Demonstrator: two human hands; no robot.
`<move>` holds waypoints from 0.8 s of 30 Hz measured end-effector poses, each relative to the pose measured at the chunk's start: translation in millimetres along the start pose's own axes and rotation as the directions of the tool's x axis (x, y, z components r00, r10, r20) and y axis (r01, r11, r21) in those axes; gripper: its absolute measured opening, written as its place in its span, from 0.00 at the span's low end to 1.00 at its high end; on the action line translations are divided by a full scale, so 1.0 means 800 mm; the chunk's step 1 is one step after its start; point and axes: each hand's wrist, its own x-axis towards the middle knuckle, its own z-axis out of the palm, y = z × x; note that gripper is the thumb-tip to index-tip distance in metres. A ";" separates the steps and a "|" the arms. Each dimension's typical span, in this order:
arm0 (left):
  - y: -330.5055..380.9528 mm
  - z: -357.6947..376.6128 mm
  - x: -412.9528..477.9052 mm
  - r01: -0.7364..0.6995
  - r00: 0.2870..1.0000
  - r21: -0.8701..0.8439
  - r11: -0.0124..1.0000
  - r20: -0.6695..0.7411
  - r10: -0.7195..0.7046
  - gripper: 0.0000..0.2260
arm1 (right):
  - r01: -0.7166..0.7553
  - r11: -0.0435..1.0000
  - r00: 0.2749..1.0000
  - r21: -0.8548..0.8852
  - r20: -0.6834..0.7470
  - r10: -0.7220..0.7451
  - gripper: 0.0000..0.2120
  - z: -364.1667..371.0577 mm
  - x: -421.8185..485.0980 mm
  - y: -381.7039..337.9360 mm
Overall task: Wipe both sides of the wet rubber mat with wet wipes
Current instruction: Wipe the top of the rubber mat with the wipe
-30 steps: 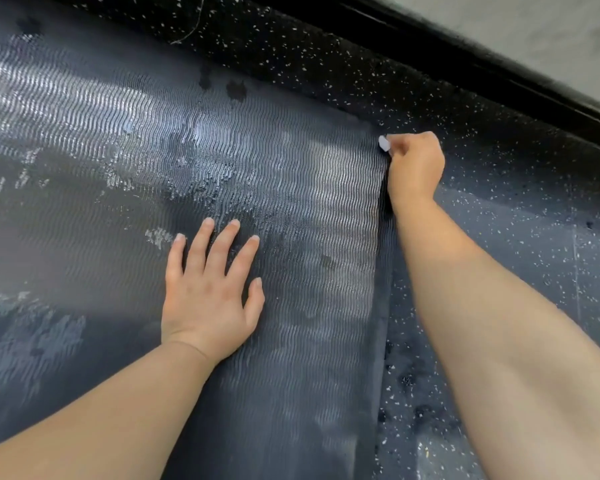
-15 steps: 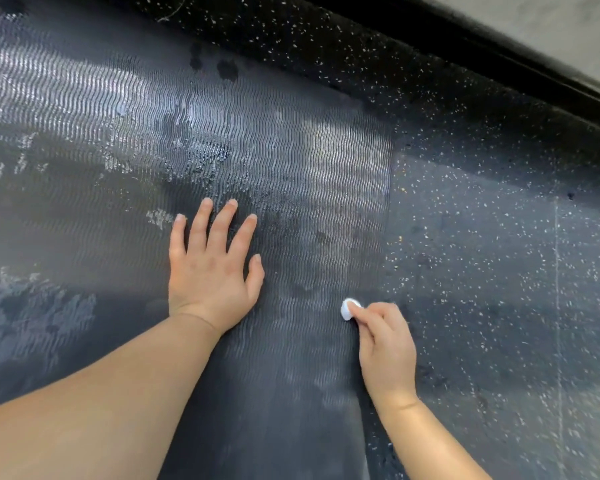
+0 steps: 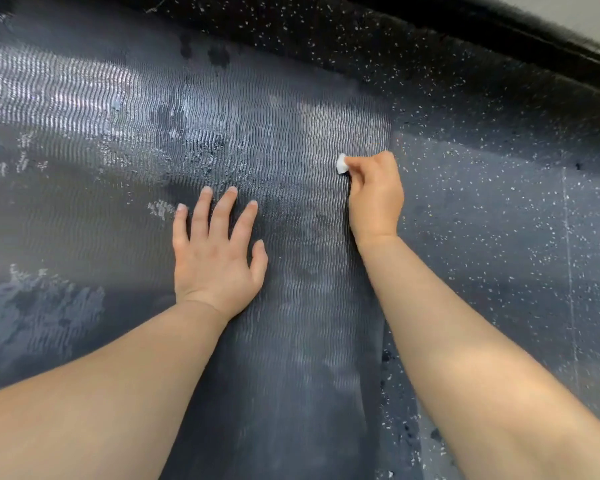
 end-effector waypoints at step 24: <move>-0.014 0.008 -0.002 -0.079 0.997 -0.059 0.995 -0.026 0.078 0.22 | 0.249 0.967 0.929 0.054 0.269 -0.254 0.03 -0.041 -0.194 -0.031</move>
